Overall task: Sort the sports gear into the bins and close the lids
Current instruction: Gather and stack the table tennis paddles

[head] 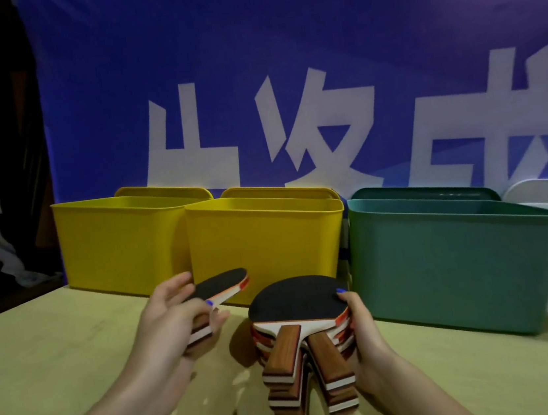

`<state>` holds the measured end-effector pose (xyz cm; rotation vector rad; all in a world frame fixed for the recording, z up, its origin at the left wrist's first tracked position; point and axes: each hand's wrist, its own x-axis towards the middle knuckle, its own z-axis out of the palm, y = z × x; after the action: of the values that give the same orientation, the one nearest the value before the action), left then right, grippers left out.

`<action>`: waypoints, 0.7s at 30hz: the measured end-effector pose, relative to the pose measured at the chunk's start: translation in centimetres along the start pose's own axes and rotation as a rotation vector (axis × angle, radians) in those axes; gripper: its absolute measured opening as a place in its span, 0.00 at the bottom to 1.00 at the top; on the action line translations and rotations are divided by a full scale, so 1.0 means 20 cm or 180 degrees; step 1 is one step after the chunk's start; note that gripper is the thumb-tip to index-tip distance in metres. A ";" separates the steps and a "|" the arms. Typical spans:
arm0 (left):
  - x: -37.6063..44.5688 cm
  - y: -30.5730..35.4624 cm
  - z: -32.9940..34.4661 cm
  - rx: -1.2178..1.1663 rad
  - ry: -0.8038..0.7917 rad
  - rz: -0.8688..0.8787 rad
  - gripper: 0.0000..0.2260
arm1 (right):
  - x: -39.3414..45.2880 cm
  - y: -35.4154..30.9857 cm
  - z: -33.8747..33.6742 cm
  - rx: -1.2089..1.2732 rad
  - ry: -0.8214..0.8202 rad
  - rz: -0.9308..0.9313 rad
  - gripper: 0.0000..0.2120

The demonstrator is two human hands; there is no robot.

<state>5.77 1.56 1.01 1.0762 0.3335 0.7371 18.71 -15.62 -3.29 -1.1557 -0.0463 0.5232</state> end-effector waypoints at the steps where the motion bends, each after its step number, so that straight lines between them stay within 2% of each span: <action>1: -0.03 -0.01 0.06 -0.0018 -0.0157 0.0044 0.23 | 0.00 0.00 0.00 -0.0006 0.0015 -0.0021 0.25; 5: -0.12 -0.07 0.25 0.0086 -0.0662 0.0043 0.19 | -0.01 0.01 0.01 0.0078 -0.0022 -0.0102 0.26; 9: -0.19 -0.14 0.37 0.0224 -0.0910 -0.0127 0.17 | -0.01 0.01 -0.01 0.0443 -0.0260 -0.0124 0.27; 13: -0.23 -0.17 0.49 0.0455 -0.1069 0.0045 0.14 | -0.01 0.00 0.00 0.0343 -0.0195 -0.0286 0.23; 18: -0.21 -0.16 0.47 0.0757 -0.1161 -0.0332 0.10 | -0.01 0.00 0.00 0.0311 -0.0178 -0.0184 0.26; 21: -0.14 -0.07 0.40 0.1226 -0.1576 -0.0517 0.10 | -0.02 0.00 0.00 0.0302 -0.0180 -0.0087 0.29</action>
<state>9.01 -6.15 3.23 1.5326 0.1344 0.2454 18.42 -15.86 -3.22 -1.0464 -0.0850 0.5284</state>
